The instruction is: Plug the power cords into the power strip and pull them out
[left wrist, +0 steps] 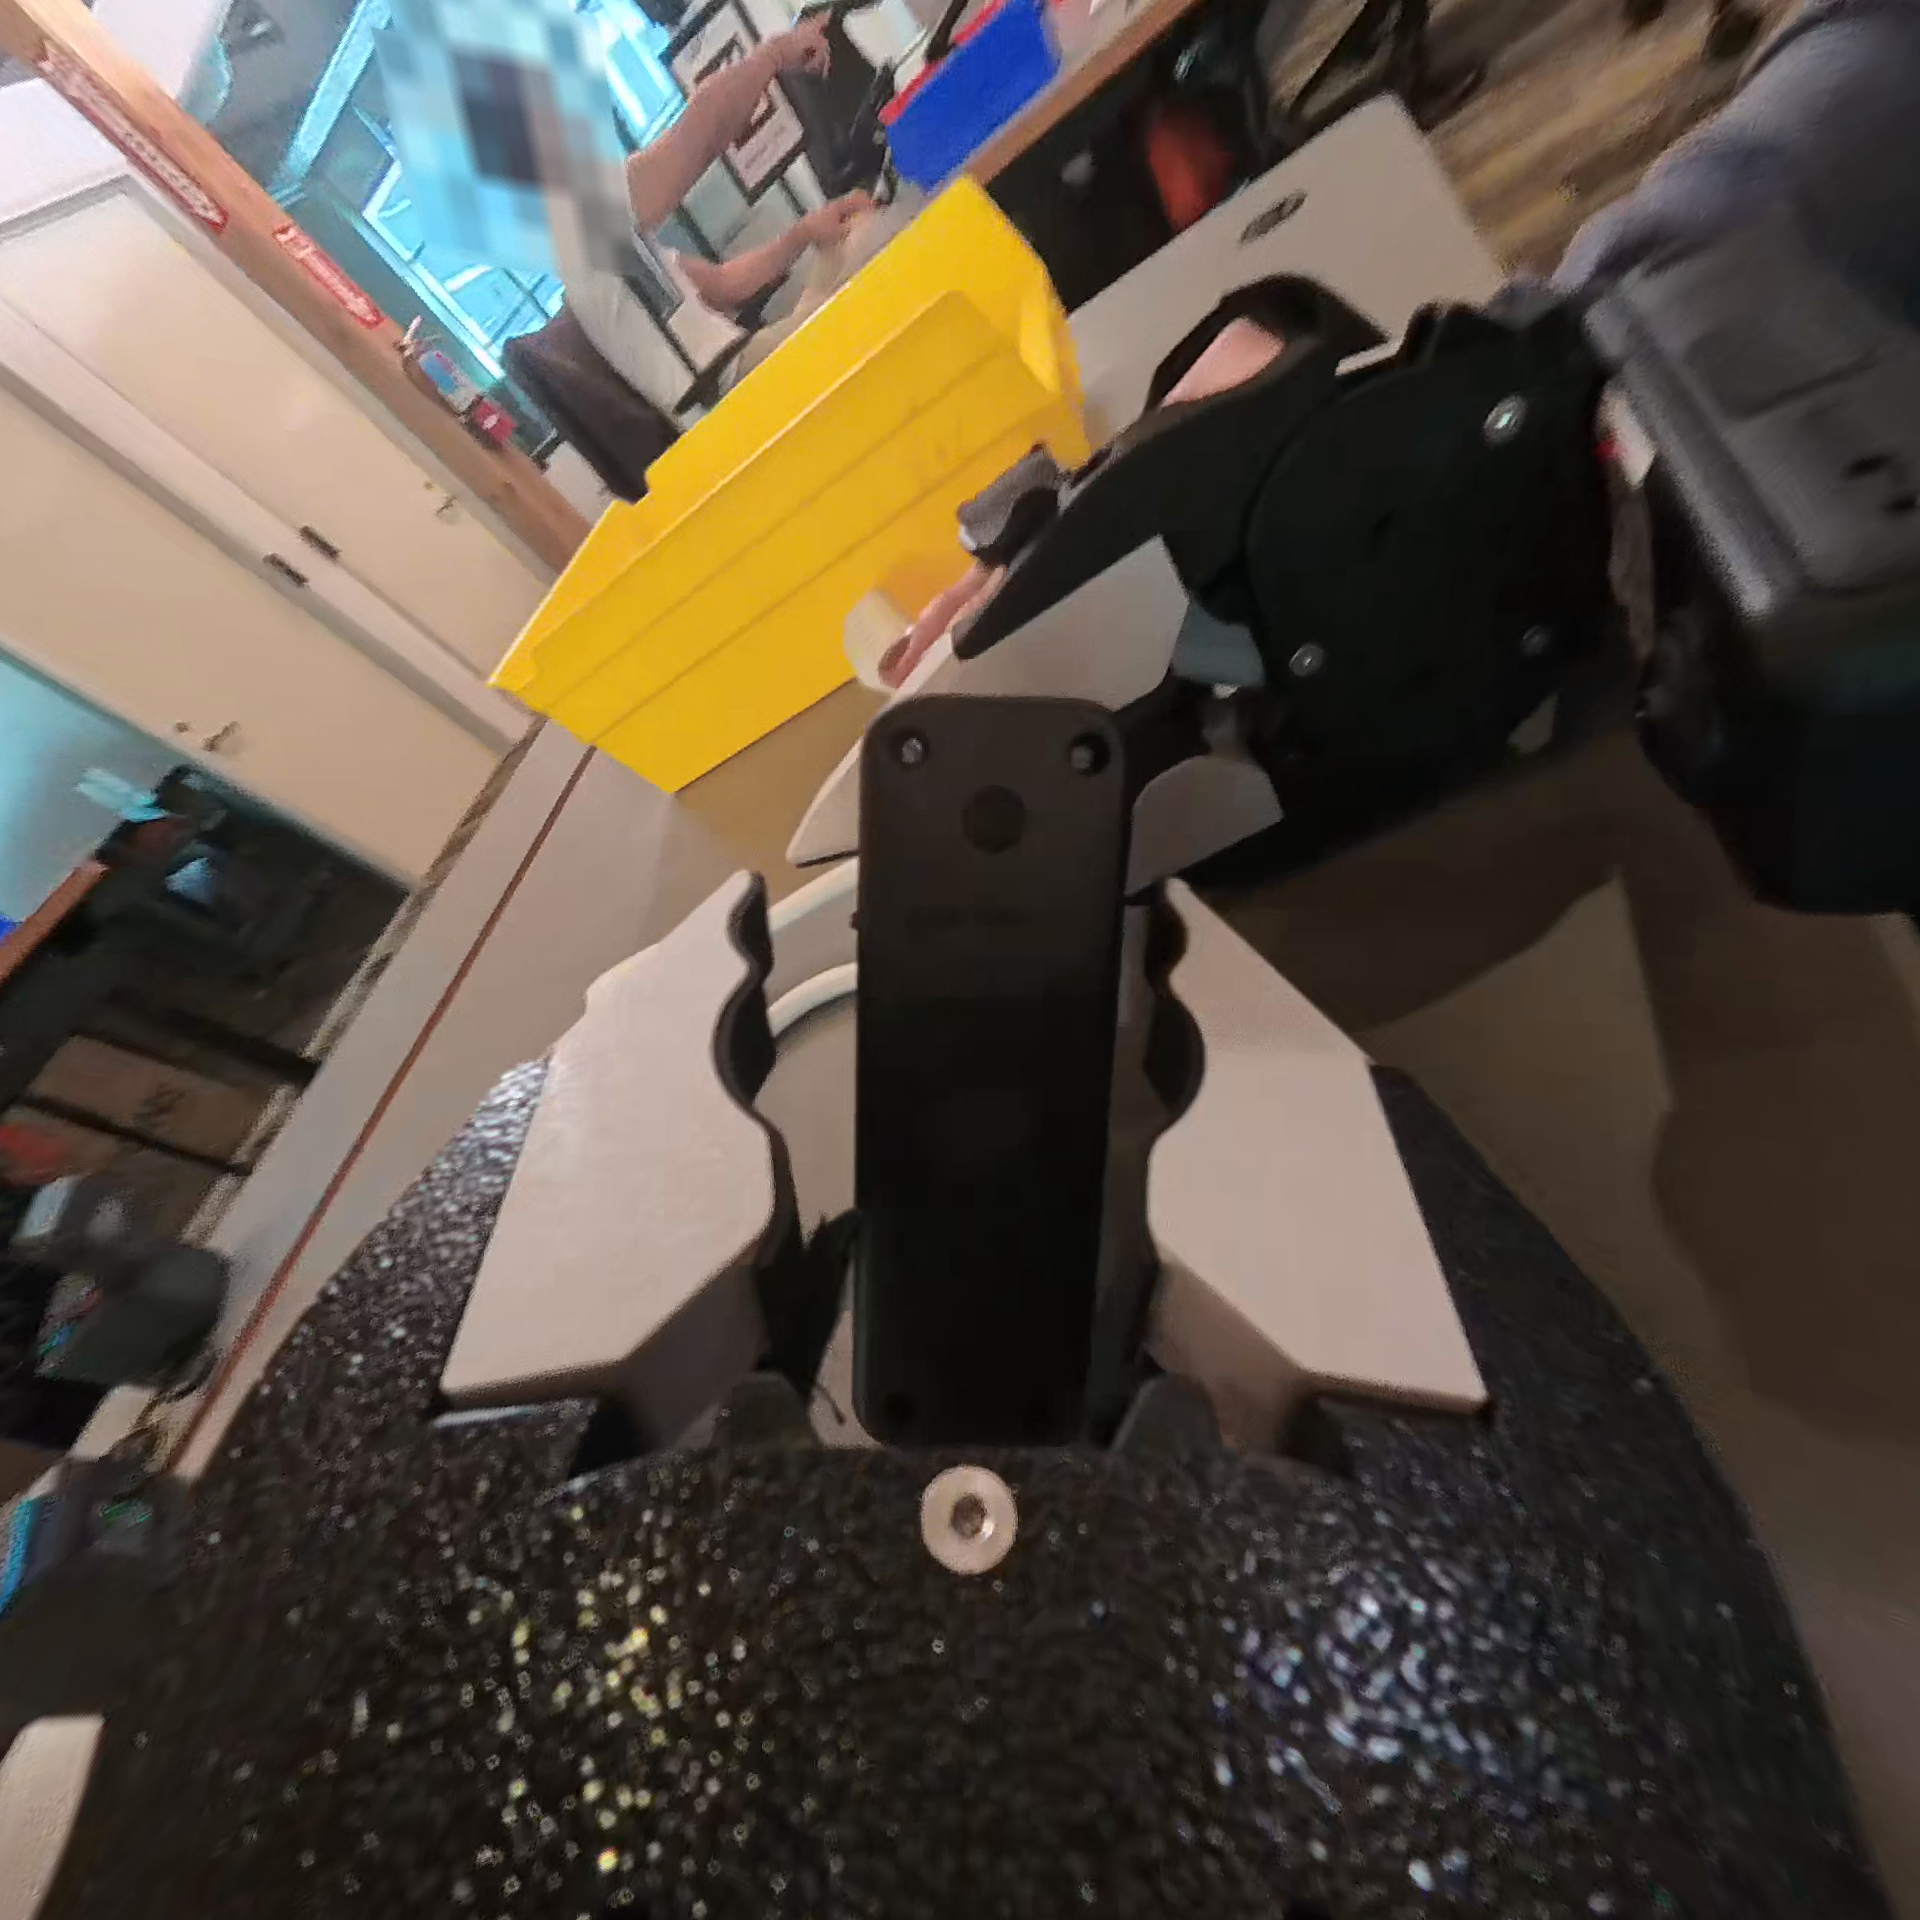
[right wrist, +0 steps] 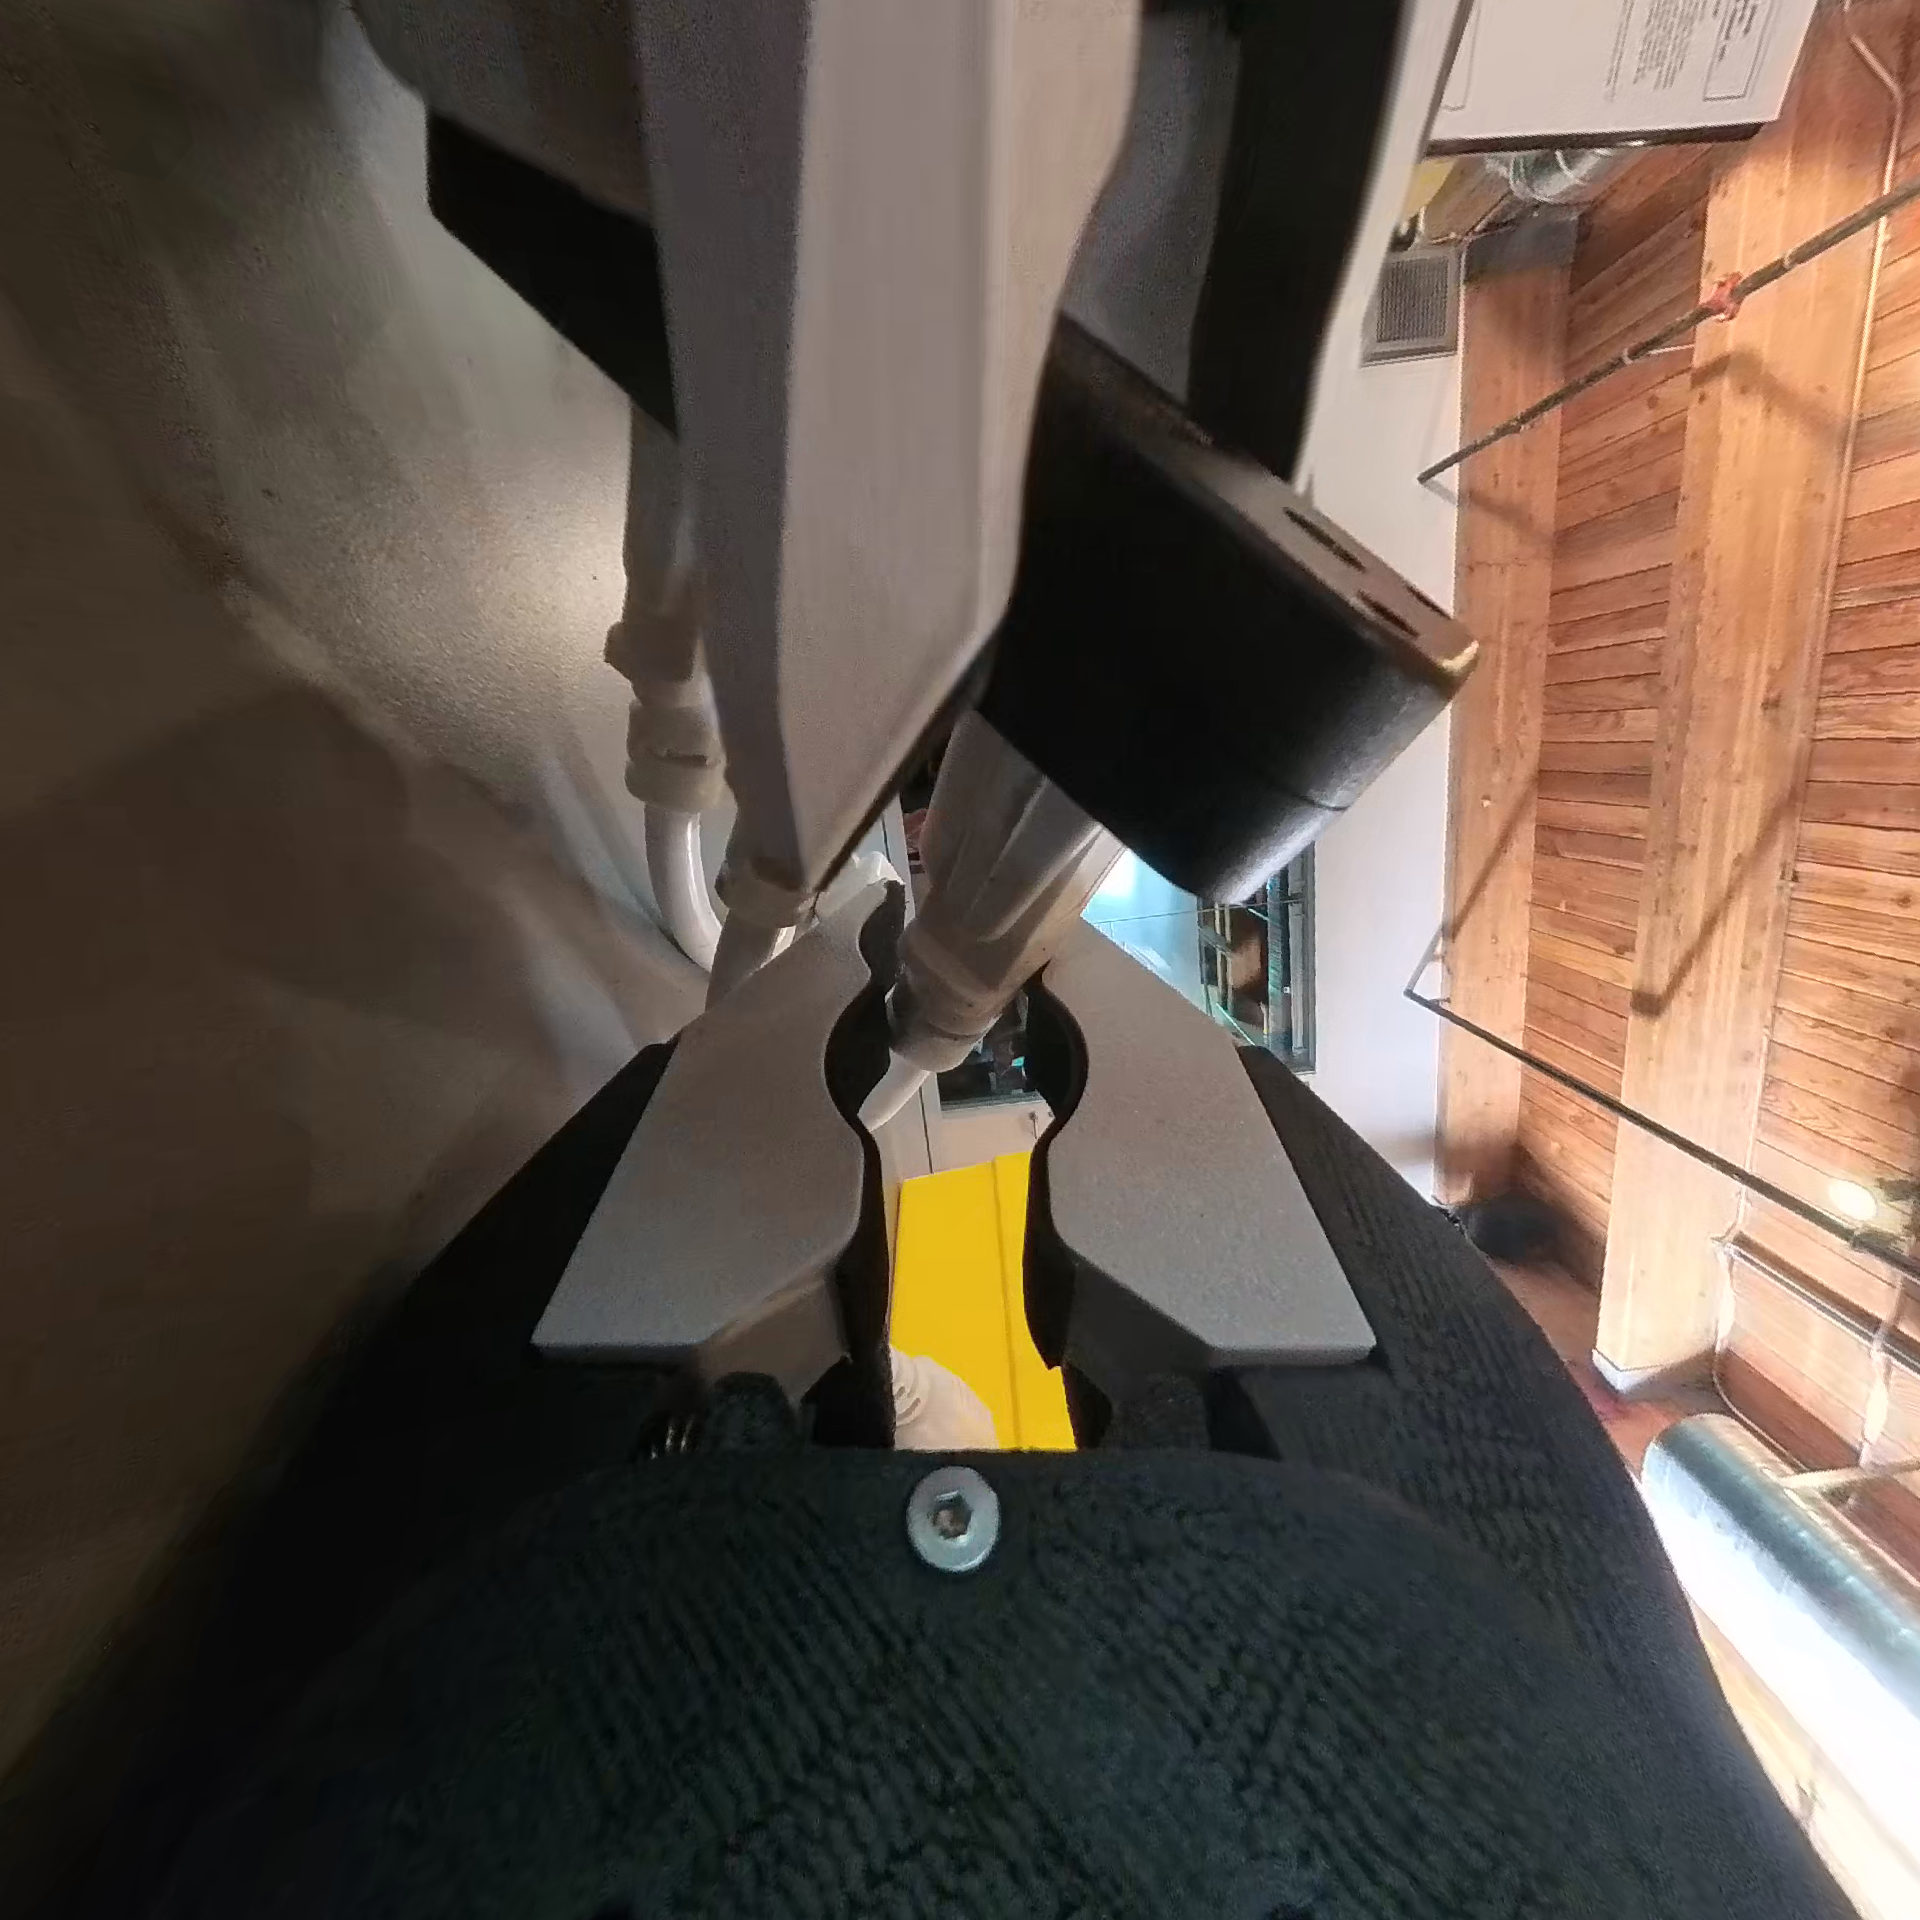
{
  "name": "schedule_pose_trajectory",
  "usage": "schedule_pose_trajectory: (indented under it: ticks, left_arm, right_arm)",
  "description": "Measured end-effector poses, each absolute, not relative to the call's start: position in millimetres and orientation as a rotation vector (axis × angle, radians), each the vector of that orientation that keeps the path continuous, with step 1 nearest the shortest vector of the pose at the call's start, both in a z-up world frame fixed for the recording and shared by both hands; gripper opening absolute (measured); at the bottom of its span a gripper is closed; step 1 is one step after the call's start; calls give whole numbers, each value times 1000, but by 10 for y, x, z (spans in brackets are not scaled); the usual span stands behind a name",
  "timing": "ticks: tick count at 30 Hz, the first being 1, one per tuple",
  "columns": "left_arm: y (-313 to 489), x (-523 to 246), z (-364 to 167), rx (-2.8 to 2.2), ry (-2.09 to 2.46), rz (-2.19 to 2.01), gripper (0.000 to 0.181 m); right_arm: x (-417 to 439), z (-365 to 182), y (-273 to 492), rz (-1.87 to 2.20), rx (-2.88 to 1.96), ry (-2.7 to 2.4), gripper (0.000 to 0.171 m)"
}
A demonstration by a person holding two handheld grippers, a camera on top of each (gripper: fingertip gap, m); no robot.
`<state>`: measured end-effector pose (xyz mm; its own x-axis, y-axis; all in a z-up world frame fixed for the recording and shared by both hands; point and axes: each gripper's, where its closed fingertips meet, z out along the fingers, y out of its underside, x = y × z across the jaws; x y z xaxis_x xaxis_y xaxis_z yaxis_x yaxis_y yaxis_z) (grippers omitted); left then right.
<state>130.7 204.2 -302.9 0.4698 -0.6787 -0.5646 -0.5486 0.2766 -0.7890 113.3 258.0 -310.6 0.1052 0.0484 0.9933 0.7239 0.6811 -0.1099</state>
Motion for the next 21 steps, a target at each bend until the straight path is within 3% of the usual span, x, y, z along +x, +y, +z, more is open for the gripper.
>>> schedule_pose_trajectory:
  ticks: [3, 9, 13, 21]
  left_arm:
    - [2098, 1299, -3097, -1346, 1212, 40, 49]
    - [2202, 1172, -3058, -1208, 1246, 318, 47]
    - [2273, 1077, -3073, -1139, 1272, 313, 47]
    - [2543, 699, -3073, -1093, 1275, 323, 47]
  right_arm:
    - [1134, -3109, 2580, -565, -699, -1396, 19]
    - [1121, -3121, 2588, -555, -703, -1398, 20]
    - [1065, -3057, 2592, -449, -723, -1356, 40]
    - [774, -3148, 2849, -366, -715, -1414, 41]
